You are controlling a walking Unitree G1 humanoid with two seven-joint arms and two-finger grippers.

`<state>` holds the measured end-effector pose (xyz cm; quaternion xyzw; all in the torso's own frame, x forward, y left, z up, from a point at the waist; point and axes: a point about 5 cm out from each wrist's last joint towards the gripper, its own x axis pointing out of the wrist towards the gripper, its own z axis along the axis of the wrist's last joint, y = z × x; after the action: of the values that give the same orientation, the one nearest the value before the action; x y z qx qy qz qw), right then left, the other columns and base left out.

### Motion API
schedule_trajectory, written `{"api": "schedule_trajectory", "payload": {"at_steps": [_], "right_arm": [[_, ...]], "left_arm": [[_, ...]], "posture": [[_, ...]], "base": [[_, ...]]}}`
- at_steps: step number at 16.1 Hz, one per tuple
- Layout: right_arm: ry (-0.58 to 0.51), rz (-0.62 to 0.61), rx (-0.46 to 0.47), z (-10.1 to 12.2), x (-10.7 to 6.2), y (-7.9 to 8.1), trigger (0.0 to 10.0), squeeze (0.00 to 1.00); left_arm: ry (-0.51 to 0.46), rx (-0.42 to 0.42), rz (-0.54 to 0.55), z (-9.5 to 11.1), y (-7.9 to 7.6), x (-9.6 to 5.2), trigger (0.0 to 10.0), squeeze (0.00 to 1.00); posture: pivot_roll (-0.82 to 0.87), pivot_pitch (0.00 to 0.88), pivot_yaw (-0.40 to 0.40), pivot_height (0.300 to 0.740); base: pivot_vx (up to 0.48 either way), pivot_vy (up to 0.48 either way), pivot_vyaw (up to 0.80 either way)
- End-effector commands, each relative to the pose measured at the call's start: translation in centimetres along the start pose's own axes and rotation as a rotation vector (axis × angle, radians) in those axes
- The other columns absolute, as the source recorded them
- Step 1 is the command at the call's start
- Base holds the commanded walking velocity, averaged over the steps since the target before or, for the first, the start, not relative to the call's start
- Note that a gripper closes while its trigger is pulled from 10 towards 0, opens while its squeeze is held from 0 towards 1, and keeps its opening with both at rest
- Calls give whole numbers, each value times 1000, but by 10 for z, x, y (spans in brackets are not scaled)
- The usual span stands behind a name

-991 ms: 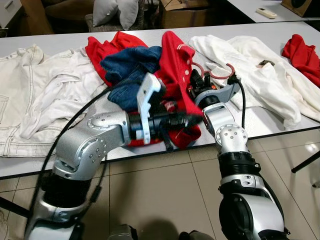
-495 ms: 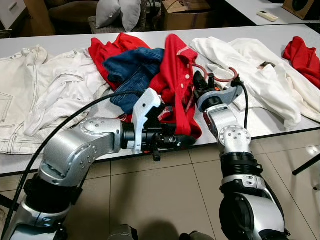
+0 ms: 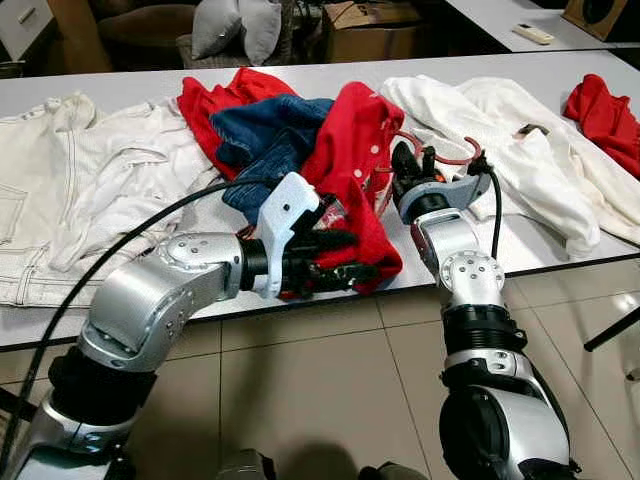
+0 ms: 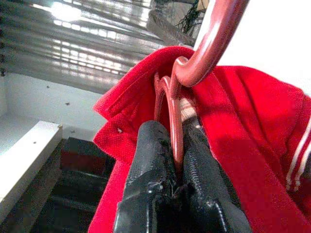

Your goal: Hang hanger

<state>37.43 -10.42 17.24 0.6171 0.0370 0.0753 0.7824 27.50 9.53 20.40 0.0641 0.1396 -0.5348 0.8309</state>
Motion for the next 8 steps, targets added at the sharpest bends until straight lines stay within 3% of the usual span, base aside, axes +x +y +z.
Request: {"api": "schedule_trajectory", "payload": {"at_steps": [1, 3, 5, 6, 7, 8], "right_arm": [[-7, -3, 29, -10, 1, 4, 10000, 0], [-38, -8, -26, 4, 2, 2, 10000, 0], [-47, 1, -86, 15, 5, 4, 10000, 0], [-64, 80, -204, 37, 14, 27, 10000, 0], [-74, 110, -211, 42, 16, 36, 10000, 0], [-102, 193, -200, 53, 19, 57, 10000, 0]], "left_arm": [[13, 16, 38, -1, 5, -1, 10000, 1000], [-5, 30, 105, -4, 13, -12, 10000, 1000], [-62, 5, 104, -3, 14, -22, 10000, 1000], [-162, -37, 175, 1, 24, -43, 10000, 1000], [-175, -41, 214, 1, 28, -48, 10000, 1000], [-170, -45, 327, -3, 40, -56, 10000, 714]], "posture": [[74, 57, -20, 740], [72, 60, -17, 740], [69, 60, -15, 740], [66, 57, -19, 740], [66, 57, -21, 740], [69, 57, -26, 740]], "base": [[0, 0, 0], [0, 0, 0], [0, 0, 0], [0, 0, 0], [0, 0, 0], [0, 0, 0]]}}
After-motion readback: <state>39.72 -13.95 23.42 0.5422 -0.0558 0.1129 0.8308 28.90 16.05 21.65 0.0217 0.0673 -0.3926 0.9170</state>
